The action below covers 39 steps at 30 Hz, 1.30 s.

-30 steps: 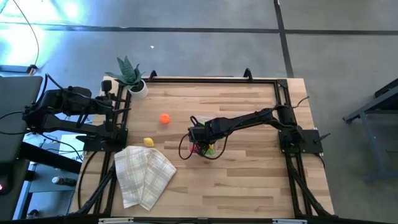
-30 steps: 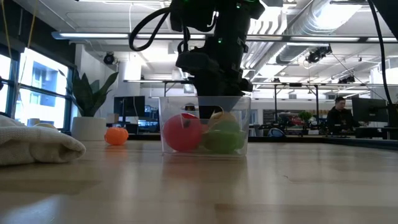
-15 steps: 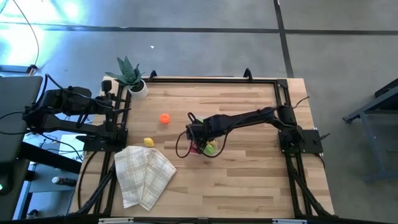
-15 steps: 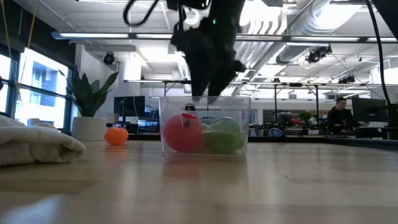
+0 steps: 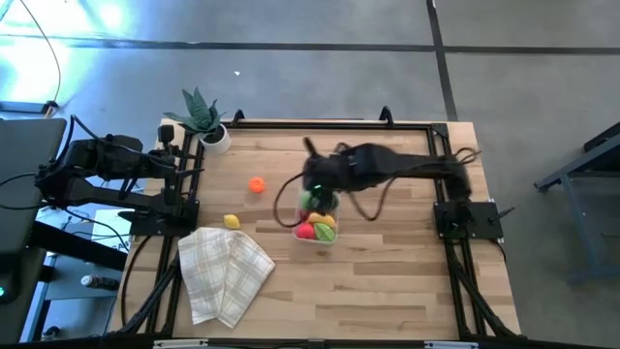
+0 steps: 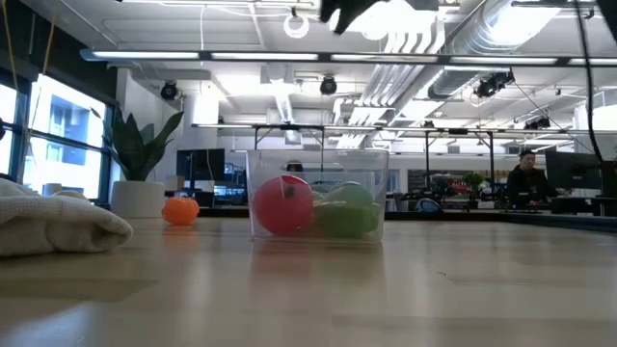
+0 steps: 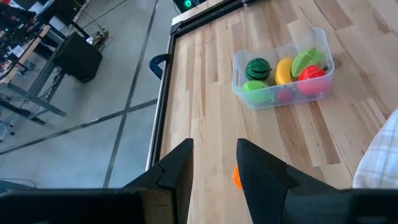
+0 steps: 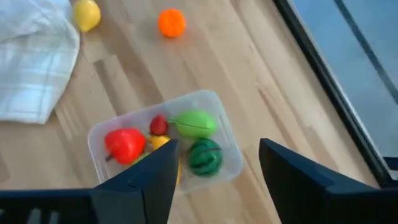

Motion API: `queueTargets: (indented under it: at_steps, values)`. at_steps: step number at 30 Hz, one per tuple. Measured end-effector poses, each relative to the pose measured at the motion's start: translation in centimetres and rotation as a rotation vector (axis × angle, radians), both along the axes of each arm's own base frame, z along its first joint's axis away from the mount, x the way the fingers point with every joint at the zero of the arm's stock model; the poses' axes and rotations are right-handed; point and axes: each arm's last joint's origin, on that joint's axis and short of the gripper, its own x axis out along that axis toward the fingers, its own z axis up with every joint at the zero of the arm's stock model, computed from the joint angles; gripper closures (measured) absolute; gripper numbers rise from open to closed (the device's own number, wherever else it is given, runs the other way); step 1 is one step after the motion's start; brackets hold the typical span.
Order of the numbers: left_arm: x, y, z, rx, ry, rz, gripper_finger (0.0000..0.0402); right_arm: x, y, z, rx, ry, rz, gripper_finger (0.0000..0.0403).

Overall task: Pick and placing Produce into tupperware
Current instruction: Put the tangerine into the transparent bin

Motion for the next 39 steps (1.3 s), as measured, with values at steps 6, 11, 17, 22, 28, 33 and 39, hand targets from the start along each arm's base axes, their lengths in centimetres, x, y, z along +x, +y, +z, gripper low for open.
queueTargets:
  at_steps: [6, 11, 17, 22, 28, 33, 39]
  values:
    - [0.0, 0.0, 0.0, 0.000, -0.001, 0.000, 0.0289, -6.5, -0.5, 2.6, -0.015, -0.071, -0.033, 0.0230]
    - [0.0, 0.0, 0.0, 0.000, -0.001, 0.000, 0.0289, -13.7, -0.2, 3.6, -0.017, -0.195, -0.010, 0.0287]
    - [0.0, 0.0, 0.0, 0.000, -0.001, 0.000, 0.0289, -21.1, -0.2, 0.7, 0.102, -0.448, 0.061, 0.0347]
    - [0.0, 0.0, 0.0, 0.000, 0.000, 0.000, 0.0289, -24.8, -0.8, -3.2, 0.151, -0.612, 0.179, 0.0381]
    - [0.0, 0.0, 0.0, 0.000, 0.000, 0.000, 0.0289, -27.1, -1.7, -6.4, 0.032, -0.664, 0.315, 0.0401]
    - [0.0, 0.0, 0.0, 0.000, -0.001, 0.000, 0.0289, -27.7, -1.7, -6.8, 0.208, -0.803, 0.492, 0.0402]
    - [0.0, 0.0, 0.0, 0.000, -0.001, 0.000, 0.0289, -28.2, -2.4, -7.0, 0.152, -0.800, 0.473, 0.0403]
